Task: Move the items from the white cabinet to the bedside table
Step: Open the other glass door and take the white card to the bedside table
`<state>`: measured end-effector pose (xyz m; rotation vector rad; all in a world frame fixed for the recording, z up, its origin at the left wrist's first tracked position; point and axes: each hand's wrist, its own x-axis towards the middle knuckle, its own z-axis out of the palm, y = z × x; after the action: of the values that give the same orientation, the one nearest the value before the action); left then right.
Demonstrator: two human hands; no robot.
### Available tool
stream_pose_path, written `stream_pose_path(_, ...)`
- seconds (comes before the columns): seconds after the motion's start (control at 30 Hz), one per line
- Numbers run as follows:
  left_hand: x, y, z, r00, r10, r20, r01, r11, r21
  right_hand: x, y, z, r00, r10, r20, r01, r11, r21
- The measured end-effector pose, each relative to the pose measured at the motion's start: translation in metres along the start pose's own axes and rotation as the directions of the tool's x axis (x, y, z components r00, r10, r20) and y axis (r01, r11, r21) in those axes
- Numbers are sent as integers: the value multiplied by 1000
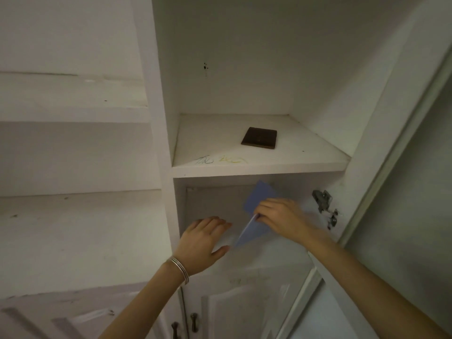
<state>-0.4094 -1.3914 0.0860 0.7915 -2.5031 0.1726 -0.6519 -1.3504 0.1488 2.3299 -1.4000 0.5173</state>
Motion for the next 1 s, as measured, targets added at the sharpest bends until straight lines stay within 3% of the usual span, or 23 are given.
stream_pose_path(0.43,-50,-1,-38,995,50,-83,-65,979,-195,-29,-89,-39,980,183,-79,-168,971,167)
stream_pose_path(0.63,-68,4,-55,995,-2,-103,-30,952,-304,-40,-112,-53,961,275,32,-274,925,262)
stream_pose_path(0.83,-79,10,-73,981,-185,-52,137,861,-490,-35,-115,-63,952,243,184,-284,926,249)
stream_pose_path(1.0,-91,17,-92,968,-238,-78,173,862,-476,-25,-123,-63,965,112,237,-179,943,282)
